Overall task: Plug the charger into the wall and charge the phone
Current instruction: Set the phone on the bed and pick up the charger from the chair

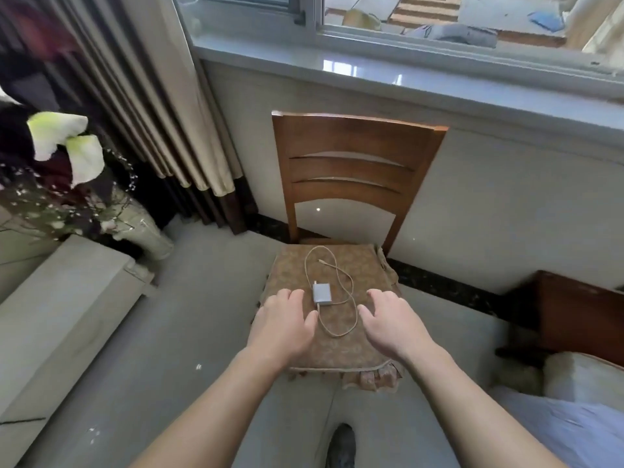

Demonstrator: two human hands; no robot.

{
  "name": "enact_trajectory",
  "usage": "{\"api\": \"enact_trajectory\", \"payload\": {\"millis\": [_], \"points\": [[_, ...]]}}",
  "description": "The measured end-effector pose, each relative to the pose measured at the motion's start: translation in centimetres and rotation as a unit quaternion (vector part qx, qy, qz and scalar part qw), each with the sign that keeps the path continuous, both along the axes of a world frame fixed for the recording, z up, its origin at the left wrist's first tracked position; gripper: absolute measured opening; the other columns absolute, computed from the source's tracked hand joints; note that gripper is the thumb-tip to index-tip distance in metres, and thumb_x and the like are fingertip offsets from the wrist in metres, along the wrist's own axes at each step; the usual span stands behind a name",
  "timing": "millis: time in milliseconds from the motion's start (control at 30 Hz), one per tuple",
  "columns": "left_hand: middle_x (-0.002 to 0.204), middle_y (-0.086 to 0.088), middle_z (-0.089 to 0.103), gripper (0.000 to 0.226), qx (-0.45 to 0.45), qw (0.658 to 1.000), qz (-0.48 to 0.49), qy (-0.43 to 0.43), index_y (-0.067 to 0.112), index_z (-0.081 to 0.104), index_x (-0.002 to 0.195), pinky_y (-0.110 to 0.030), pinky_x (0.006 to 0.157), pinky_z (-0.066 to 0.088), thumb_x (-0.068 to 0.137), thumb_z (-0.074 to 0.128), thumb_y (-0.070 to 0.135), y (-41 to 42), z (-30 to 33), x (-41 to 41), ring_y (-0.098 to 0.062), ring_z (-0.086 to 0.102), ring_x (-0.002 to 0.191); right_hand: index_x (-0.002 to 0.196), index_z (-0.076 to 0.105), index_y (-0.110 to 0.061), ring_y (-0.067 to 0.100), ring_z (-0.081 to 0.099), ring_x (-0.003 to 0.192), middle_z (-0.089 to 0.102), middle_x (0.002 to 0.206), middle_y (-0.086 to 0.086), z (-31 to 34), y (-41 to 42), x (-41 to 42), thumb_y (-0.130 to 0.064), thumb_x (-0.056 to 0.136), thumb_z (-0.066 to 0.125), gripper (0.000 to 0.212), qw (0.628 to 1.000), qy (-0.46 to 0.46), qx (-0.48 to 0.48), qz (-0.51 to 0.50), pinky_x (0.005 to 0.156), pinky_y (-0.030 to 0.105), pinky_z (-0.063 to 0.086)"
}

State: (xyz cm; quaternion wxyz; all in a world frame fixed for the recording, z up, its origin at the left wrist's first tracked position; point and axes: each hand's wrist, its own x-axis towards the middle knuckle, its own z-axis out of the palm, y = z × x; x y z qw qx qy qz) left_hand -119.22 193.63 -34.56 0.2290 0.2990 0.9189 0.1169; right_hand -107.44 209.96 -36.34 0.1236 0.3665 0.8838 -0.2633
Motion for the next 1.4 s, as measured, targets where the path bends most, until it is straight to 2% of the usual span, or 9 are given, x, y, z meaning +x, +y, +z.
{"api": "enact_trajectory", "payload": {"millis": [267,400,500,633,833,1067,1133,1233,1400], "points": [[0.142,-0.006,0.050,0.049,-0.051,0.996,-0.065,0.014,0.017,0.047,0.139,-0.042,0.111,0.035,0.099,0.042,0.046,5.8,-9.6,-6.0,-0.028,0.043,0.134,0.138,0.049,-0.019,0.031,0.051,0.122,0.056,0.136,0.009,-8.2,4.7,-7.4,-0.047,0.099,0.036,0.049,0.992,-0.050,0.063,0.095,0.100,0.044,0.045],[0.147,-0.009,0.044,0.057,-0.067,0.995,-0.070,-0.022,0.018,0.037,0.148,-0.045,0.108,0.037,0.099,0.043,0.046,7.6,-15.5,-7.9,-0.031,0.040,0.135,0.144,0.044,-0.020,0.032,0.047,0.127,0.051,0.142,0.011,-13.7,6.1,-9.8,-0.045,0.099,0.037,0.052,0.990,-0.069,0.056,0.109,0.102,0.045,0.044],[0.149,-0.011,0.042,0.066,-0.065,0.994,-0.070,-0.056,0.023,0.024,0.155,-0.046,0.106,0.039,0.098,0.045,0.047,8.8,-20.1,-9.2,-0.033,0.040,0.135,0.153,0.033,-0.024,0.033,0.038,0.138,0.037,0.156,0.012,-17.9,6.9,-11.4,-0.045,0.099,0.039,0.058,0.990,-0.079,0.041,0.107,0.107,0.046,0.040],[0.152,-0.013,0.037,0.075,-0.050,0.992,-0.058,-0.099,0.030,0.014,0.158,-0.046,0.106,0.042,0.095,0.052,0.048,10.2,-24.8,-10.7,-0.035,0.043,0.136,0.156,0.027,-0.024,0.035,0.039,0.134,0.036,0.155,0.014,-22.5,7.9,-13.5,-0.040,0.097,0.047,0.064,0.990,-0.092,0.018,0.102,0.107,0.046,0.042],[0.156,-0.015,0.029,0.081,-0.039,0.990,-0.058,-0.125,0.030,0.021,0.155,-0.042,0.102,0.046,0.088,0.059,0.057,11.9,-30.4,-12.7,-0.039,0.051,0.129,0.153,0.033,-0.020,0.041,0.047,0.125,0.040,0.148,0.020,-27.2,9.2,-15.9,-0.037,0.095,0.052,0.063,0.992,-0.092,0.005,0.090,0.099,0.043,0.045],[0.159,-0.015,0.014,0.107,-0.081,0.984,-0.106,-0.117,0.027,0.027,0.149,-0.042,0.090,0.050,0.064,0.062,0.081,13.5,-33.7,-12.3,-0.042,0.059,0.119,0.149,0.038,-0.020,0.041,0.042,0.124,0.041,0.142,0.019,-30.1,9.4,-16.2,-0.022,0.088,0.057,0.063,0.992,-0.098,0.007,0.082,0.097,0.044,0.044],[0.154,-0.015,0.017,0.093,-0.070,0.986,-0.098,-0.113,0.024,0.037,0.138,-0.039,0.080,0.049,0.066,0.071,0.072,13.6,-34.2,-12.2,-0.042,0.063,0.108,0.146,0.041,-0.022,0.040,0.040,0.125,0.039,0.142,0.018,-30.5,9.5,-16.1,-0.018,0.088,0.057,0.061,0.992,-0.095,0.013,0.079,0.097,0.044,0.044],[0.147,-0.017,0.023,0.064,-0.042,0.988,-0.092,-0.120,0.022,0.045,0.124,-0.035,0.070,0.042,0.073,0.079,0.040,13.7,-34.5,-12.4,-0.041,0.064,0.096,0.145,0.043,-0.025,0.042,0.040,0.122,0.039,0.139,0.016,-31.1,9.9,-16.1,-0.016,0.090,0.053,0.057,0.992,-0.099,0.019,0.071,0.096,0.046,0.046],[0.140,-0.014,0.029,0.060,-0.027,0.988,-0.072,-0.135,0.019,0.048,0.128,-0.035,0.078,0.048,0.075,0.076,0.021,13.7,-34.8,-12.8,-0.038,0.062,0.101,0.147,0.039,-0.026,0.045,0.048,0.113,0.040,0.134,0.018,-31.3,10.2,-16.0,-0.015,0.090,0.054,0.060,0.994,-0.088,0.005,0.064,0.087,0.042,0.046]]}}
